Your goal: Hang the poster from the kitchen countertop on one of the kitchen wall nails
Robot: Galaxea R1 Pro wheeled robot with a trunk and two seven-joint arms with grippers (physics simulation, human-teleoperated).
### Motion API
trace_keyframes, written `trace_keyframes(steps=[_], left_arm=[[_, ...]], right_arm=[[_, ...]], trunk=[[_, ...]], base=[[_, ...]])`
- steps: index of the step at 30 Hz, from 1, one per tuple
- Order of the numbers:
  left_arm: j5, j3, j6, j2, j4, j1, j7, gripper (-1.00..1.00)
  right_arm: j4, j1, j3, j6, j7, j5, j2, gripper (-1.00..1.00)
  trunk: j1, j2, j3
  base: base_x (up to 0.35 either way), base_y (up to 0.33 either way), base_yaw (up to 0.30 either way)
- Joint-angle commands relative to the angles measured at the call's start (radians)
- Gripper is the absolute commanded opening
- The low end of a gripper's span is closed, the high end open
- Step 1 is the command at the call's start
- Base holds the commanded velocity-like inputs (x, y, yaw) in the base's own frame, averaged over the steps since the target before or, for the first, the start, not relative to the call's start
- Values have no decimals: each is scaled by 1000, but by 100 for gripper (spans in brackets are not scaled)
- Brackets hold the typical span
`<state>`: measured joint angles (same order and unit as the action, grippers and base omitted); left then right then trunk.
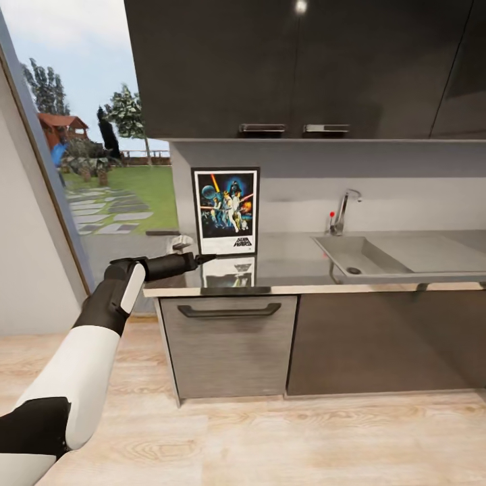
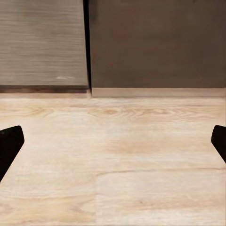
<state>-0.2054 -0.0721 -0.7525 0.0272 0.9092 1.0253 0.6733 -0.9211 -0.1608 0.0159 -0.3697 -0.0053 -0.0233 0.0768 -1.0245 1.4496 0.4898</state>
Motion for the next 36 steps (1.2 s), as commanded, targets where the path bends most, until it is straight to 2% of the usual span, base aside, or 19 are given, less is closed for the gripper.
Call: trace_keyframes(steps=[1,24,30,36], left_arm=[[-2,-1,-5,0,0,1,7,100],[-1,-2,-5,7,-10,1,18,100],[1,-2,-6,9,-11,1,17,100],[1,-2,-7,38,-12,1,17,100]], right_arm=[[0,0,-1,-2,-1,-2,0,100],[1,0,0,-3,-1,0,0,100],[1,0,-1,-3,-1,0,1,100],[2,0,1,-4,-1,0,1,100]], trunk=[[-1,0,1],[-1,0,1],[-1,0,1],[-1,0,1]], base=[[305,0,0],[332,0,0],[143,0,0],[25,0,0]])
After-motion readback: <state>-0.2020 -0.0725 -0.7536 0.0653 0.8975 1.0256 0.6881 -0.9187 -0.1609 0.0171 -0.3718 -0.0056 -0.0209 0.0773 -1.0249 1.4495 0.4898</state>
